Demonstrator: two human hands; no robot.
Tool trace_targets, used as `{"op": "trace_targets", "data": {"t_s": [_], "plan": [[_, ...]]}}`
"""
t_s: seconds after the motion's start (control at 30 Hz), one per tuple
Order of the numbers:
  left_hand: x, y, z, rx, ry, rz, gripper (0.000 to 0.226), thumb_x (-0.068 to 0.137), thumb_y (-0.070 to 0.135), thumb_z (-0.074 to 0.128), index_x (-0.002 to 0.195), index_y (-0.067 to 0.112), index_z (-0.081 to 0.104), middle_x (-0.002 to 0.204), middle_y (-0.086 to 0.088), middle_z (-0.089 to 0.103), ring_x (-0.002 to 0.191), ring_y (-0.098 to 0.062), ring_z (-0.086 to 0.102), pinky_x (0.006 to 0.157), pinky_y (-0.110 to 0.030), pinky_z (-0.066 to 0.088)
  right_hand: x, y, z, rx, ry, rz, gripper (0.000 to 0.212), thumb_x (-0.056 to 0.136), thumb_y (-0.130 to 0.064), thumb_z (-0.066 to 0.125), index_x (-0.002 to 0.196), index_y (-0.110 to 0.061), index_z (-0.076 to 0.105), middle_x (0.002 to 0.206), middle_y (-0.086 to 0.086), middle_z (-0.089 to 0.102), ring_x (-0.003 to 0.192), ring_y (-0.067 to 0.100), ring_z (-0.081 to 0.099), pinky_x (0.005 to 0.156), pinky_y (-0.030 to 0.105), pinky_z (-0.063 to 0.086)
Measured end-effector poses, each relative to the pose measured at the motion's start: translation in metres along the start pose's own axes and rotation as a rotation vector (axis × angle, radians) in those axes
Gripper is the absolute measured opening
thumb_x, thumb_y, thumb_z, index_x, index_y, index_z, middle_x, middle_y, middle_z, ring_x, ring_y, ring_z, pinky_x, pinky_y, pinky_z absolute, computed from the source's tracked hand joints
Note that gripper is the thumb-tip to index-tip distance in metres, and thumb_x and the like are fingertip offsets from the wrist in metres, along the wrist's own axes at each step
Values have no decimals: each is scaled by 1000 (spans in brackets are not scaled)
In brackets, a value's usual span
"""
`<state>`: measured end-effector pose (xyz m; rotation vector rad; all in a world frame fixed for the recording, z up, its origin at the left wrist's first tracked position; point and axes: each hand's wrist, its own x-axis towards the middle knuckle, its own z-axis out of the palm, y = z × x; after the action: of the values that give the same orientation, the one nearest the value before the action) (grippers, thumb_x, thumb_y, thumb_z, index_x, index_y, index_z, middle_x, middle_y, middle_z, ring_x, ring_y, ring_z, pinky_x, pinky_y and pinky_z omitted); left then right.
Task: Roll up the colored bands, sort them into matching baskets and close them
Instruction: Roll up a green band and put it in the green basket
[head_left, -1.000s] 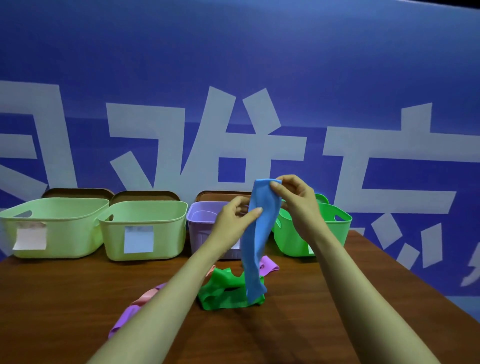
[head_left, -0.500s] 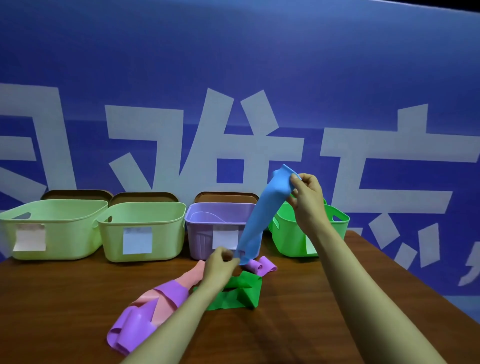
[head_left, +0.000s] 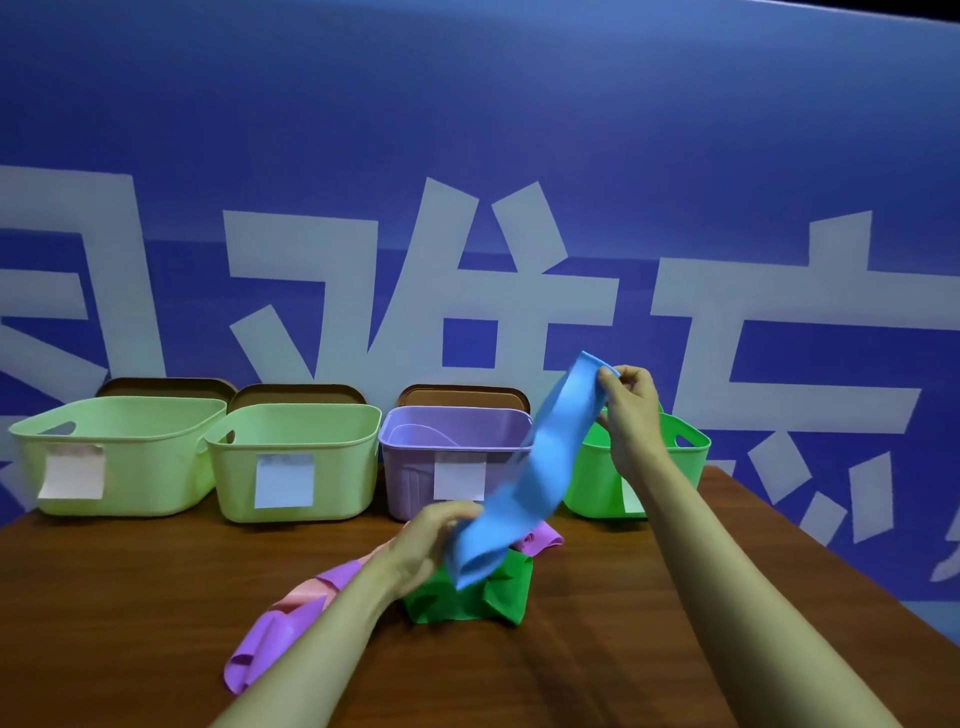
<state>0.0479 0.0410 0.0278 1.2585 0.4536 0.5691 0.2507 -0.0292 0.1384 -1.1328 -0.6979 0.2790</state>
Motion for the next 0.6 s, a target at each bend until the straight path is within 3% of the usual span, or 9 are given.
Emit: {"op": "trace_targets", "data": {"t_s": [0.1, 0.17, 0.23, 0.33, 0.43, 0.5, 0.6], "plan": [[1, -9, 2, 522, 51, 70, 25, 87, 31, 67, 67, 17, 67, 64, 7, 63, 61, -4, 54, 59, -14, 39, 0, -3, 4, 4, -12, -35, 15, 95, -16, 55, 82, -20, 47, 78, -3, 45, 75, 12, 44, 66, 27, 36], [7, -17, -2, 643, 127, 193, 20, 83, 26, 72, 67, 20, 63, 65, 9, 61, 64, -3, 53, 62, -16, 40, -1, -5, 5, 24, -74, -29, 15, 93, -14, 59, 81, -19, 50, 76, -2, 47, 76, 12, 46, 66, 29, 36], [12, -20, -4, 615, 209, 292, 15, 77, 22, 78, 80, 25, 64, 81, 8, 67, 80, -9, 61, 73, -18, 47, -5, -8, 6, 60, -190, -18, 16, 91, -8, 61, 82, -19, 53, 75, -1, 52, 76, 13, 52, 65, 29, 39], [14, -4, 8, 642, 321, 394, 28, 77, 28, 78, 97, 29, 59, 106, 10, 64, 101, -6, 59, 85, -18, 47, -16, -14, 6, 52, -394, 15, 16, 88, -1, 62, 88, -16, 58, 79, 1, 62, 77, 14, 60, 62, 25, 43], [15, 26, 31, 518, 295, 466, 48, 76, 29, 78, 117, 21, 54, 120, 6, 59, 112, -7, 55, 95, -26, 46, -25, -16, 6, -68, -567, 1, 15, 85, -2, 65, 90, -16, 65, 85, 4, 66, 87, 19, 61, 72, 32, 43], [16, 49, 46, 434, 243, 499, 53, 78, 23, 76, 124, 17, 51, 121, 4, 60, 113, -6, 56, 95, -25, 47, -31, -20, 6, -143, -641, -53, 11, 85, -6, 67, 87, -17, 65, 84, 5, 66, 86, 19, 59, 75, 33, 44], [15, 77, 65, 452, 170, 475, 30, 84, 16, 70, 112, 17, 58, 96, 6, 68, 87, -2, 64, 75, -15, 51, -35, -33, 6, -145, -671, -155, 10, 85, -6, 68, 84, -15, 64, 77, 0, 68, 79, 13, 62, 72, 24, 49]]}}
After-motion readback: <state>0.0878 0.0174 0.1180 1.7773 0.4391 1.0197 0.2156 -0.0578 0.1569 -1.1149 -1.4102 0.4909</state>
